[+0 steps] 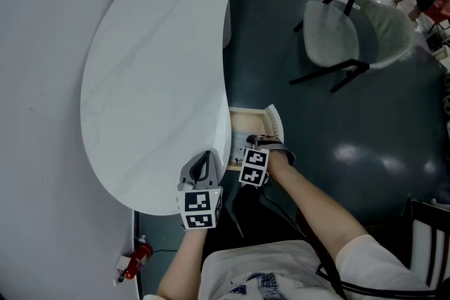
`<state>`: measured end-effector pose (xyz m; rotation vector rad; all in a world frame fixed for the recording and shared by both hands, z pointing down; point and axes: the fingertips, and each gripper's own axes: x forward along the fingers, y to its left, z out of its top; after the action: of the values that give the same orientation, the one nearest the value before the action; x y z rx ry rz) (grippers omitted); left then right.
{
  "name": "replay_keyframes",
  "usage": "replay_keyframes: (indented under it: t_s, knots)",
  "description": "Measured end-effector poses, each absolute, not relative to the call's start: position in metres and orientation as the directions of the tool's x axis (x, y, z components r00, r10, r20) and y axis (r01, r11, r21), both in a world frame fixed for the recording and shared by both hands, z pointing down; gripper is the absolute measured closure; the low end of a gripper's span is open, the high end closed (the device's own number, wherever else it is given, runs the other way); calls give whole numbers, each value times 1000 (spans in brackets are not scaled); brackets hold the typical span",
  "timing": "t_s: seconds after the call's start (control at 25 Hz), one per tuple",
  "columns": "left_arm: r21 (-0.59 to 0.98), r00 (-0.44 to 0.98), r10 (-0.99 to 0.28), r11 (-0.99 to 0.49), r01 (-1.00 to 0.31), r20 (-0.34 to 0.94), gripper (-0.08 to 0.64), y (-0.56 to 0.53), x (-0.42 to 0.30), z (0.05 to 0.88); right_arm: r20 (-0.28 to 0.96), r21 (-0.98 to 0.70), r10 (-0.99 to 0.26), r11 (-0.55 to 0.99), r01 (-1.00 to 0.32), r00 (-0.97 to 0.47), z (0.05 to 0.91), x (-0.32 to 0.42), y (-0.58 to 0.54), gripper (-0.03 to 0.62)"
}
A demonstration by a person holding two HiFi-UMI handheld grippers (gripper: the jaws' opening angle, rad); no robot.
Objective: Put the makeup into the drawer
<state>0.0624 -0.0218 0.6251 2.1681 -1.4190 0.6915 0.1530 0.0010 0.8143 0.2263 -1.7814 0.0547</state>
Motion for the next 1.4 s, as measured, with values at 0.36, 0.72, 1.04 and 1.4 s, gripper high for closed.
replay_keyframes:
  t_s: [0.36,0.72,1.04,1.4]
  knots:
    - [99,336,-701,-356,-929,630,518,-17,55,625,968,85,-125,979,-185,-216,814,151,1,393]
    - [105,342,-702,-358,-928,625,518,-14,54,625,965,80,-124,978,-191,-229,812,150,3,364]
    - [102,340,-703,-358,-928,624,518,-13,49,625,962,82,-130,976,-200,-241,810,149,2,332]
    - [107,343,-702,-358,-927,624,518,-12,45,625,958,85,-135,976,-200,-252,808,149,4,321]
